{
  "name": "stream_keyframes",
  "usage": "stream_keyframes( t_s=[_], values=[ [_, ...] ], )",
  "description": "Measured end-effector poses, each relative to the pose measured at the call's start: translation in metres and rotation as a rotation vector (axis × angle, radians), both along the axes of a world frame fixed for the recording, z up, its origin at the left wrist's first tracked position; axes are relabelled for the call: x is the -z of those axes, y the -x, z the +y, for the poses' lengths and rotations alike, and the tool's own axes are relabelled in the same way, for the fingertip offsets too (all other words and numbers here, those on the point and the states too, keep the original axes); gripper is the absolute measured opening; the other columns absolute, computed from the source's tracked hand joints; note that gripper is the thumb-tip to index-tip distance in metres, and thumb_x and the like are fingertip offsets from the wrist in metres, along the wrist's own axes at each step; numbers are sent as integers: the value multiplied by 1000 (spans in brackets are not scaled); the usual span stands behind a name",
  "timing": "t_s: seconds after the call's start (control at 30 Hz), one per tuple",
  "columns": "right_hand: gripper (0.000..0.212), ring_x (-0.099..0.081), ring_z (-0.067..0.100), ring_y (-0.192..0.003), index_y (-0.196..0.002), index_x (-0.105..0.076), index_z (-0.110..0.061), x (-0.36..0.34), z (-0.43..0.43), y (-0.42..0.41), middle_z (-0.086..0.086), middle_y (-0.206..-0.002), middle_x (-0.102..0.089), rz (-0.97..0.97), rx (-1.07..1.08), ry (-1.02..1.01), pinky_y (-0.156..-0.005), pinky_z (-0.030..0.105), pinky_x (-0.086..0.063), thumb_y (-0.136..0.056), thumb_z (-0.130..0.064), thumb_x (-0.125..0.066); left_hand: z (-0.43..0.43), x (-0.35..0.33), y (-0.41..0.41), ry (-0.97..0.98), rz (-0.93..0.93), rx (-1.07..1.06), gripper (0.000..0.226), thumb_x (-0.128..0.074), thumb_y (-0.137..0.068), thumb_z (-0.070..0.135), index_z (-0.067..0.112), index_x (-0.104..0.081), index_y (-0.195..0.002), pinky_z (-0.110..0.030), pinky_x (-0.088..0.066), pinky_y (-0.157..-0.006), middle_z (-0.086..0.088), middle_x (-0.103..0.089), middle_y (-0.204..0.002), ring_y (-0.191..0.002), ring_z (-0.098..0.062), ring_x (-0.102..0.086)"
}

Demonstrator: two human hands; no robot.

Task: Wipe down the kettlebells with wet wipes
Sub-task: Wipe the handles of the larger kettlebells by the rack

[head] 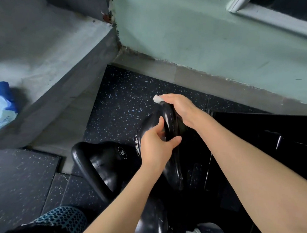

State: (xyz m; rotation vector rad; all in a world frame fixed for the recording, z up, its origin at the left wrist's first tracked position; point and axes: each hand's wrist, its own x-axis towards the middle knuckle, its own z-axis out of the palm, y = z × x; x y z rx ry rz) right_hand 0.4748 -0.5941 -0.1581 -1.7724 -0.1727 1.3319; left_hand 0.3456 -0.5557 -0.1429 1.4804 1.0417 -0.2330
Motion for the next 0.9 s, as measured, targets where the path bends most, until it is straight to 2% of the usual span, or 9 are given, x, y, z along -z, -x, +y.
stream_keyframes(
  t_s=[0.07, 0.1, 0.17, 0.23, 0.33, 0.4, 0.63, 0.73, 0.9],
  values=[
    [29, -59, 19, -113, -93, -75, -22, 4, 3, -5, -2, -113, -68, 5, 19, 45, -106, 35, -39, -71, -38, -69, 1, 2, 2, 5, 5, -7, 78, -80, -72, 18, 24, -42, -140, -1, -36, -68, 29, -54, -92, -83, 14, -50],
    [19, -59, 15, -113, -91, -75, -22, 2, 0, -2, -6, -112, -68, -1, 45, 51, -104, 29, -40, -79, -32, -65, 2, 2, 2, 2, 9, -4, 78, -80, -71, 19, 24, -42, -139, -3, -36, -70, 26, -56, -96, -86, 10, -52],
    [21, -51, -6, -113, -101, -72, -18, 2, -14, 8, -17, -121, -58, -2, 107, -24, -94, 10, -33, -90, -19, -55, 3, 1, 0, -6, 12, 3, 76, -80, -71, 20, 24, -44, -138, -2, -36, -70, 25, -57, -102, -87, 9, -52],
    [28, -41, -21, -110, -117, -65, -12, 0, -26, 17, -23, -134, -44, -12, 109, -113, -87, 2, -26, -94, -17, -50, 2, 1, -2, -9, 22, 5, 74, -80, -71, 19, 24, -46, -137, -1, -39, -69, 27, -54, -93, -79, 11, -51],
    [35, -31, -5, -133, -129, -56, -11, 1, -17, 10, -11, -146, -39, -21, 93, -111, -100, 9, -20, -97, -23, -47, 2, 5, -4, 29, 34, -42, 80, -82, -68, 18, 25, -44, -138, -32, -57, -81, 8, -70, -94, -85, -9, -67],
    [36, -32, 2, -136, -129, -56, -11, -2, -16, 8, -5, -146, -43, -7, 121, -130, -102, 14, -22, -96, -24, -48, 1, 6, -4, 33, 43, -55, 83, -83, -67, 17, 25, -43, -139, -41, -57, -82, 1, -72, -95, -87, -17, -69],
    [40, -39, -8, -127, -138, -44, -22, -19, -40, 57, -18, -142, -43, -111, 443, -133, -104, 12, -31, -98, -27, -47, 2, 8, -3, 0, 29, -19, 84, -84, -66, 23, 25, -43, -139, -41, -57, -82, 5, -69, -95, -89, -16, -68],
    [45, -49, -14, -102, -141, -38, -30, -16, -19, 48, -34, -113, -51, -233, 594, -57, -92, 13, -34, -97, -35, -46, 1, 10, -2, 4, 21, -32, 84, -83, -66, 23, 25, -43, -139, -42, -56, -84, 0, -69, -103, -95, -15, -66],
    [41, -50, 12, -123, -131, -54, -18, 4, -4, 43, -3, -135, -55, -294, 601, 133, -99, 23, -38, -91, -27, -57, -1, 4, 2, 13, 10, 8, 80, -76, -74, 28, 30, -35, -143, -38, -51, -93, 8, -60, -104, -103, -13, -59]
  ],
)
